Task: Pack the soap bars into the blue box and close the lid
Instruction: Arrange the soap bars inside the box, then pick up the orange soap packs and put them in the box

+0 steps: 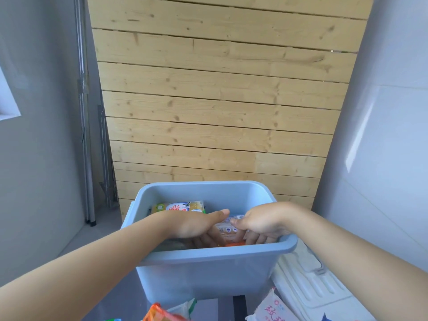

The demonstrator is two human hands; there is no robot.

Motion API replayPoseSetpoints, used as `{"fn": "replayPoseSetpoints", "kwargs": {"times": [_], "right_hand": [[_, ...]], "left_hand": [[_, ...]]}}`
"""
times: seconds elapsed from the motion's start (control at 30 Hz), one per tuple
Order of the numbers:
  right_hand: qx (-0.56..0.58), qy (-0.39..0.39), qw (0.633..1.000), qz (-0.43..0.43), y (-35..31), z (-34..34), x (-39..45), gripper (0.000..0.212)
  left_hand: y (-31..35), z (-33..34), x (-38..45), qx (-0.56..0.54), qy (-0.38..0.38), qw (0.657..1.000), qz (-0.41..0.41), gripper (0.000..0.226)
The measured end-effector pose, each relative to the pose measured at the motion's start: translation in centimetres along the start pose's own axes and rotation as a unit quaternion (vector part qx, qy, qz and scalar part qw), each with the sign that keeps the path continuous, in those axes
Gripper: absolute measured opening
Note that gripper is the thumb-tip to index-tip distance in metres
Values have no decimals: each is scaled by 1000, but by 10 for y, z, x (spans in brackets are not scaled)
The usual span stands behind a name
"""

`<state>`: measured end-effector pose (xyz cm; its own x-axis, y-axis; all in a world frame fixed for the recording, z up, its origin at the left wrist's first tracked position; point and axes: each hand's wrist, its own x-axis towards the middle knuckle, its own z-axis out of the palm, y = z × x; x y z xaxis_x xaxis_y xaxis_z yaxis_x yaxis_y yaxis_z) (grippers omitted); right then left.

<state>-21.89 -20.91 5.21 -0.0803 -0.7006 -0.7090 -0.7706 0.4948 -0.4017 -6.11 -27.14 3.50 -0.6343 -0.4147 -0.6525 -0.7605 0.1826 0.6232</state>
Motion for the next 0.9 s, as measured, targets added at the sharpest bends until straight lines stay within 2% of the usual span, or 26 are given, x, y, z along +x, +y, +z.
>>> {"fn": "replayPoseSetpoints", "kwargs": {"times": [0.17, 0.33, 0.4, 0.53, 0.67, 0.8, 0.9], "right_hand": [[11, 11, 1000, 9, 2, 1, 6, 58], [27, 82, 995, -48, 7, 4, 3, 54], [75, 112, 987, -82, 9, 6, -3, 53], [213, 167, 949, -162, 12, 11, -34, 44], [218, 219, 924, -224, 18, 24, -75, 39], [219, 261, 902, -265, 32, 49, -105, 28], [222, 258, 900, -271, 42, 78, -114, 25]], "left_hand": [[-5, -3, 11, -27, -22, 999, 1, 82], [-2, 0, 5, -18, 64, 995, 78, 73], [2, 3, -3, -4, 108, 987, 122, 72], [7, 14, -27, -15, 203, 960, 191, 63], [10, 37, -63, -50, 286, 923, 251, 47], [1, 67, -96, -35, 327, 900, 284, 36], [-16, 92, -109, -3, 340, 903, 263, 25]]}}
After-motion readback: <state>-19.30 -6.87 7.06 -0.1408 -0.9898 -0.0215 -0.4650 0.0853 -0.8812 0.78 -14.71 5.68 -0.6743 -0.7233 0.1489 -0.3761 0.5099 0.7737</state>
